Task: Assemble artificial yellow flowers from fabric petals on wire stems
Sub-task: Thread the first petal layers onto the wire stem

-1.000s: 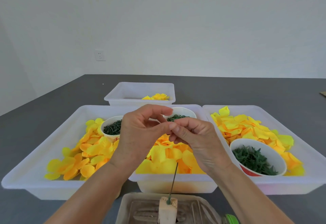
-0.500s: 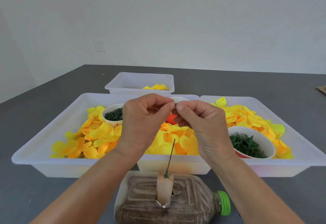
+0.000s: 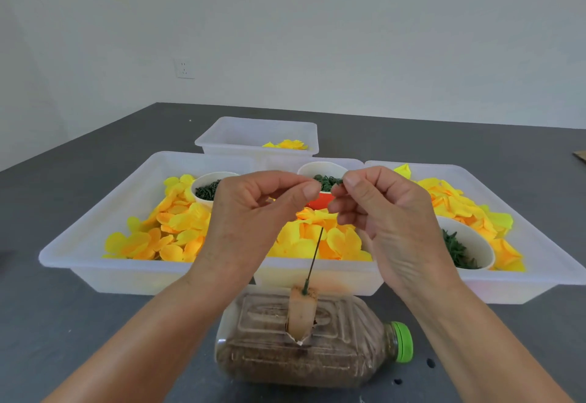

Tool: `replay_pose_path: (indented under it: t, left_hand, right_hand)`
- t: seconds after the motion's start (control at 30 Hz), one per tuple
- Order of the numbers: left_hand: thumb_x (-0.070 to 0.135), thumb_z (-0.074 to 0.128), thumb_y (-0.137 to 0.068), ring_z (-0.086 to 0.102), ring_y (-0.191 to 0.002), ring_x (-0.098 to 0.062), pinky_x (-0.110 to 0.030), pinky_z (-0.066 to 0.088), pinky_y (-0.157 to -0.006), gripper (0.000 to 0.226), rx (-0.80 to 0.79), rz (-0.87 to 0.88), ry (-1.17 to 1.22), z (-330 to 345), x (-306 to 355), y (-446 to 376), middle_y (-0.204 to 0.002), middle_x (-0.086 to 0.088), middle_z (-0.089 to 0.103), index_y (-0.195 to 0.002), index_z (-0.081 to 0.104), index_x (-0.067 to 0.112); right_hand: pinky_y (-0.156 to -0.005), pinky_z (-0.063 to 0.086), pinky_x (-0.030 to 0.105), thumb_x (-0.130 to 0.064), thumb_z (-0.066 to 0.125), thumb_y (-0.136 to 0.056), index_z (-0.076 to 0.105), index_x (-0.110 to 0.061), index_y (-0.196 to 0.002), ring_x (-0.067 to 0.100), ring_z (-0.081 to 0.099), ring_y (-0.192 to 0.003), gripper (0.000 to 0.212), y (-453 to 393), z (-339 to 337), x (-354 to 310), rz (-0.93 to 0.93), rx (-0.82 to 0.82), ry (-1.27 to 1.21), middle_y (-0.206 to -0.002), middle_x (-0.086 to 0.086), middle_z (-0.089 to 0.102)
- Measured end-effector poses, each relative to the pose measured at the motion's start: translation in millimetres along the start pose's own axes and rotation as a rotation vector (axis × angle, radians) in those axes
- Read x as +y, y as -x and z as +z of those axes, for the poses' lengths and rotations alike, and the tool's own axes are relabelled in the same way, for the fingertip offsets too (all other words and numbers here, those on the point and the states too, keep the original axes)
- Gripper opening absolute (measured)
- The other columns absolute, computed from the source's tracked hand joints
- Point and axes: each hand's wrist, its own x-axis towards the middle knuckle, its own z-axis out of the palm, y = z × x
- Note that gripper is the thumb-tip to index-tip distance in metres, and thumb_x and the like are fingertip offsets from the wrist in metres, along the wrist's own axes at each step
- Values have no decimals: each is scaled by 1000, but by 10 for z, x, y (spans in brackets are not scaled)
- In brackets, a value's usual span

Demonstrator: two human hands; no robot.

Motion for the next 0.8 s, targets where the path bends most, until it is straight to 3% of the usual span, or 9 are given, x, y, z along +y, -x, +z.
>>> replay_pose_path:
  t: [0.23, 0.37, 0.5, 0.8]
  left_hand:
    - [40, 72, -56, 51, -57, -4, -23, 46, -61, 31, -177, -55, -92, -78, 0, 177, -71, 1, 70, -77, 75, 19]
    - [37, 75, -52, 46, -52, -1, -12, 39, -52, 24, -201, -64, -131, -68, -60, 233, -66, 8, 66, -71, 74, 23]
    - [37, 75, -54, 52, -61, -11, -19, 45, -57, 19, -201, -64, -117, -68, -122, 252, -71, 2, 70, -69, 74, 25]
    - [29, 72, -60, 45, -55, -10, -19, 40, -54, 10, -197, -61, -58, -34, -166, 251, -55, 7, 58, -63, 73, 19]
  right_hand:
    - [-50, 49, 20, -7, 61, -80, 63, -11, -66, 14, 65, -56, 15, 148, -75, -37, 4, -6, 50, -71, 5, 71]
    - [-50, 48, 21, -11, 62, -77, 64, -11, -67, 15, 63, -57, 10, 188, -93, -25, 15, -7, 51, -72, 7, 71]
    - [-50, 48, 21, -18, 62, -70, 66, -9, -70, 14, 63, -56, 10, 206, -91, 0, 31, -47, 33, -71, 6, 70]
    - [-53, 50, 22, -18, 62, -71, 64, -4, -76, 15, 64, -62, 15, 172, -89, 54, 97, -150, 28, -73, 6, 69]
